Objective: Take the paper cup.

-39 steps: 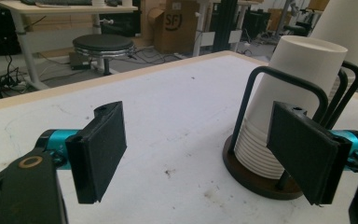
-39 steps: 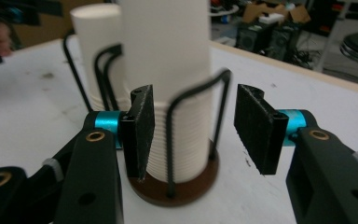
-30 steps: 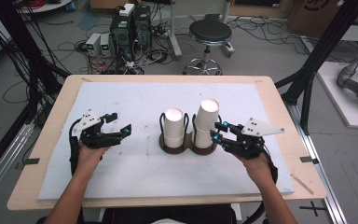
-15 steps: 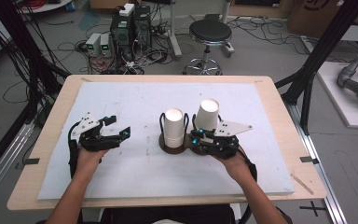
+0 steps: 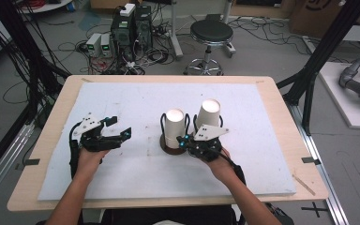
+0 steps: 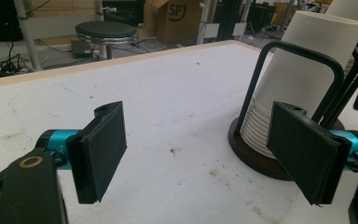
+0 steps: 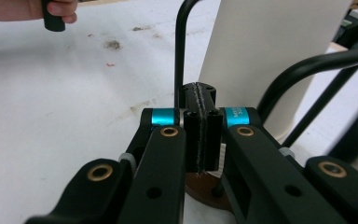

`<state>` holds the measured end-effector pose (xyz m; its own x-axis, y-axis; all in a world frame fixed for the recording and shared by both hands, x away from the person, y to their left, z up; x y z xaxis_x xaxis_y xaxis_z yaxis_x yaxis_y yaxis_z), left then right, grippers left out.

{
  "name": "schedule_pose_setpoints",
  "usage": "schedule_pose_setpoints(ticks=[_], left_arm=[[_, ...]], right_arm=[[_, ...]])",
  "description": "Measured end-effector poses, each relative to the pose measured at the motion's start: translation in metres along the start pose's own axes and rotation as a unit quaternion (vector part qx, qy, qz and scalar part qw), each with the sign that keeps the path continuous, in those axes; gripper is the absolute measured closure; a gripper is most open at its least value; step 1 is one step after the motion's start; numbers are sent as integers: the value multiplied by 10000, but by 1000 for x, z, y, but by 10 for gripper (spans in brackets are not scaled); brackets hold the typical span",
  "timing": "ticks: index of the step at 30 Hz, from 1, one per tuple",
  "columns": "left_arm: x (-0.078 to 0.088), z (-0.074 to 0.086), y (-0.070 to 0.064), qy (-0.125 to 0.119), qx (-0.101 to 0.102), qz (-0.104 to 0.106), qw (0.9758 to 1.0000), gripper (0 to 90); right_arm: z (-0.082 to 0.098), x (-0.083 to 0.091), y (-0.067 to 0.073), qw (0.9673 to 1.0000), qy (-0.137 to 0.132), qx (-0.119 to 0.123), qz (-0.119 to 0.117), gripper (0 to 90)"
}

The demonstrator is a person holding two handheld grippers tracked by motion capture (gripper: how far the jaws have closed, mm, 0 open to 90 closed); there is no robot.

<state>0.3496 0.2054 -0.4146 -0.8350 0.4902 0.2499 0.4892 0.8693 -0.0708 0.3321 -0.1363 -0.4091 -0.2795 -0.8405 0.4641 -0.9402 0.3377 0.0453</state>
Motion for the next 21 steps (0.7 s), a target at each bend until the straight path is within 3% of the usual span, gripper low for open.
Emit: schedule_pose_setpoints(ticks=[14, 21], left_arm=[[0, 1, 1, -8, 20, -21, 10000, 197], [0, 0, 1, -19, 28, -14, 10000, 198]], right_arm=[[16, -23, 5, 9990, 318, -277, 133, 900], [27, -30, 8, 9972, 396, -490, 408, 900]])
Point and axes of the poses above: each handheld gripper's, and its own axes: x roughly backward along the jaws, z roughly out of its underside, y roughly to its left, the point moved 2 cm from there along -x, roughly forward along the jaws, and after that the axes turned 12 degrees about -z, right-handed, at the moved point
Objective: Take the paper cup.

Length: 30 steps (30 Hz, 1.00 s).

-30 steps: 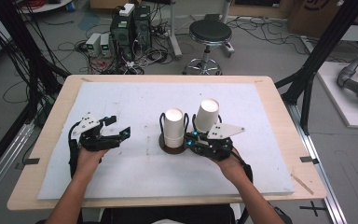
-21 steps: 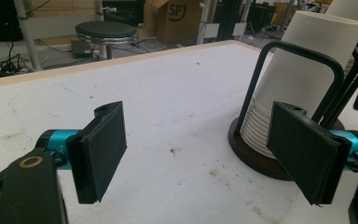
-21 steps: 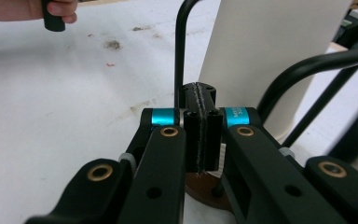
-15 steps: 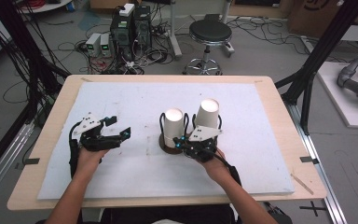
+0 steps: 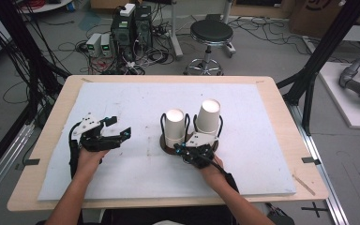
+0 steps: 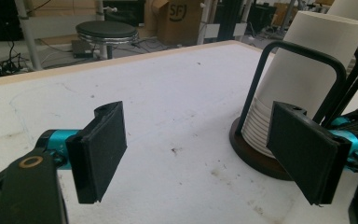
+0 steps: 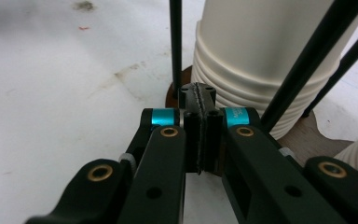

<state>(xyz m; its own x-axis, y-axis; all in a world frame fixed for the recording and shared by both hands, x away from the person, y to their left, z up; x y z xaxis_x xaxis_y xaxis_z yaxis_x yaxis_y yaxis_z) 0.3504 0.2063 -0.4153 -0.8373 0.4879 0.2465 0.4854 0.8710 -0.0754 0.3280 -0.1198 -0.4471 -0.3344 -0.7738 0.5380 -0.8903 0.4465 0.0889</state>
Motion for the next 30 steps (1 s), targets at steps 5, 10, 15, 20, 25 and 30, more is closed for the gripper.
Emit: schedule_pose_setpoints(ticks=[5, 10, 15, 20, 25, 30], left_arm=[[0, 0, 1, 1, -7, -2, 10000, 198], [-1, 0, -1, 26, -30, 4, 10000, 199], [-1, 0, -2, 55, -45, -4, 10000, 200], [0, 0, -2, 41, -48, -8, 10000, 200], [-1, 0, -2, 56, -75, 10, 10000, 200], [-1, 0, -3, 40, -74, -2, 10000, 201]], right_arm=[[-1, 1, -1, 9999, -114, -73, 79, 900], [-2, 1, -2, 9996, -175, -202, 95, 900], [-4, -2, 1, 9977, -275, -566, 236, 900], [-6, -6, 5, 9950, -289, -856, 416, 900], [-7, -8, 5, 9928, -351, -1071, 411, 900], [-8, -10, 7, 9908, -406, -1201, 480, 900]])
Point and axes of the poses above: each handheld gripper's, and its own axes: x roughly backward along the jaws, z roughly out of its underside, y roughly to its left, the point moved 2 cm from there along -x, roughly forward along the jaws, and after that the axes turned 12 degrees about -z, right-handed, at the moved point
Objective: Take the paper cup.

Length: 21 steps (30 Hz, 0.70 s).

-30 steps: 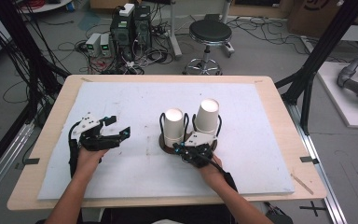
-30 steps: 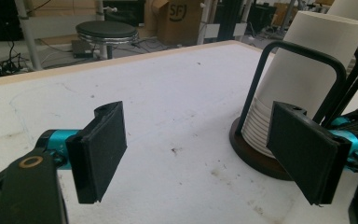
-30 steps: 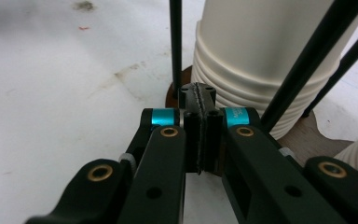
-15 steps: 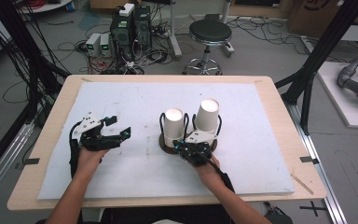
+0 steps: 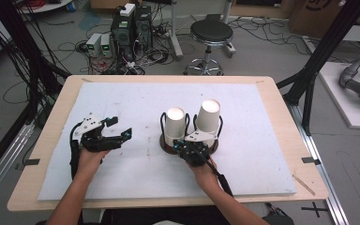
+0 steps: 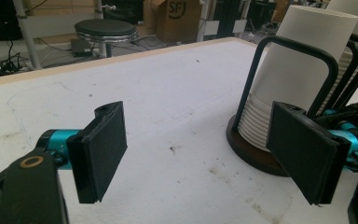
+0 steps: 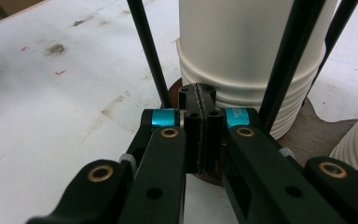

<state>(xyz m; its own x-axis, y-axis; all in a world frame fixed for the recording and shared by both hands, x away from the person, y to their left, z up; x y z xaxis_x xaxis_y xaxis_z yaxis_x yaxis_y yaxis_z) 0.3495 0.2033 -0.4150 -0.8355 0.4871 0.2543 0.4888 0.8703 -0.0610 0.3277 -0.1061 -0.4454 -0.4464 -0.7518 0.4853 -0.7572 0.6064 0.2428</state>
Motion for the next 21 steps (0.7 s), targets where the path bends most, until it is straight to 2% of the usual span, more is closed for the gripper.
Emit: schedule_pose_setpoints(ticks=[4, 7, 8, 11, 15, 16, 17, 19, 20, 21], left_arm=[[1, -3, -3, -44, -51, 7, 10000, 203], [2, -10, -8, -156, -115, 91, 9998, 203], [2, -17, -11, -211, -142, 205, 9995, 203], [2, -23, -15, -277, -151, 316, 9990, 203], [-3, -37, -25, -377, -232, 575, 9974, 203], [-8, -46, -31, -458, -216, 715, 9962, 204], [-8, -46, -31, -458, -216, 715, 9962, 205], [-15, -56, -38, -470, -229, 902, 9946, 205], [-22, -61, -44, -407, -273, 1034, 9934, 200], [-26, -63, -47, -359, -317, 1077, 9930, 185]], right_arm=[[0, -2, 1, 9999, -54, -54, 82, 900], [0, -2, 2, 9999, -57, -74, 113, 900], [0, -2, 2, 9999, -64, -92, 109, 900], [0, -2, 2, 9998, -74, -131, 97, 900], [0, -2, 2, 9999, -84, -111, 102, 900], [0, -2, 1, 9999, -87, -94, 114, 900], [0, -2, 1, 9999, -87, -94, 114, 900], [0, -3, 1, 9998, -79, -94, 124, 900], [0, -3, 1, 9999, -68, -94, 116, 900], [0, -3, 1, 9999, -77, -88, 115, 900]])
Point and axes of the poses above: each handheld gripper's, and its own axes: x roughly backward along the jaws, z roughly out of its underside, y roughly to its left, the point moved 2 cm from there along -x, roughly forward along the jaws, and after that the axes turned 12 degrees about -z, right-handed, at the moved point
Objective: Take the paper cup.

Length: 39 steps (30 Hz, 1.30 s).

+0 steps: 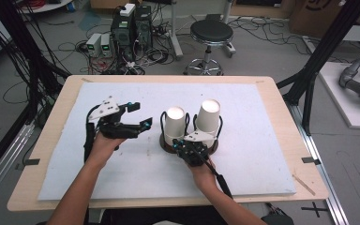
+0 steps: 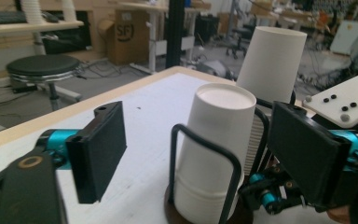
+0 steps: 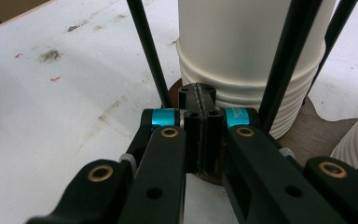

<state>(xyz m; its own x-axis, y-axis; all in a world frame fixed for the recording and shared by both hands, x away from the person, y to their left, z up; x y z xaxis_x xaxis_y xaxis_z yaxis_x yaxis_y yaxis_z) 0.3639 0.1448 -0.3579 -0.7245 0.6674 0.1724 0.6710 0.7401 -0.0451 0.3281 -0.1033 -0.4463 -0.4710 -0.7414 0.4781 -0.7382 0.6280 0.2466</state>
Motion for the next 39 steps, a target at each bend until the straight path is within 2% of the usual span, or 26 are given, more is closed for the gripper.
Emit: schedule_pose_setpoints(ticks=[1, 2, 3, 10, 13, 14, 16, 22, 23, 34, 39], left_arm=[[-7, -2, -3, 76, -55, 44, 9999, 175], [-21, -6, -9, 195, -104, 146, 9996, 175], [-21, -6, -9, 195, -104, 146, 9996, 175], [-58, -13, -26, 431, -206, 530, 9975, 175], [-64, -13, -28, 500, -213, 560, 9969, 177], [-69, -12, -29, 592, -221, 598, 9962, 182], [-71, -11, -30, 631, -230, 604, 9959, 187], [-83, -6, -33, 839, -282, 643, 9940, 278], [-84, -5, -33, 866, -304, 658, 9936, 329], [-83, -6, -33, 848, -503, 656, 9930, 344], [-80, -9, -32, 743, -450, 622, 9943, 350]], right_arm=[[0, 0, 0, 10000, 2, -5, -5, 900], [0, 0, 0, 10000, -3, -4, -3, 900], [0, 0, 0, 10000, -10, -15, -7, 900], [0, 0, -1, 10000, -15, -17, -29, 900], [0, 0, -1, 10000, -10, -17, -35, 900], [0, 0, -1, 10000, -9, -13, -34, 900], [0, 0, -1, 10000, -4, -18, -39, 900], [0, 0, -1, 10000, 12, -9, -52, 900], [0, 0, -1, 10000, 17, -10, -64, 900], [0, 0, -1, 10000, 18, -11, -78, 900], [-1, 0, -2, 10000, 16, 4, -75, 900]])
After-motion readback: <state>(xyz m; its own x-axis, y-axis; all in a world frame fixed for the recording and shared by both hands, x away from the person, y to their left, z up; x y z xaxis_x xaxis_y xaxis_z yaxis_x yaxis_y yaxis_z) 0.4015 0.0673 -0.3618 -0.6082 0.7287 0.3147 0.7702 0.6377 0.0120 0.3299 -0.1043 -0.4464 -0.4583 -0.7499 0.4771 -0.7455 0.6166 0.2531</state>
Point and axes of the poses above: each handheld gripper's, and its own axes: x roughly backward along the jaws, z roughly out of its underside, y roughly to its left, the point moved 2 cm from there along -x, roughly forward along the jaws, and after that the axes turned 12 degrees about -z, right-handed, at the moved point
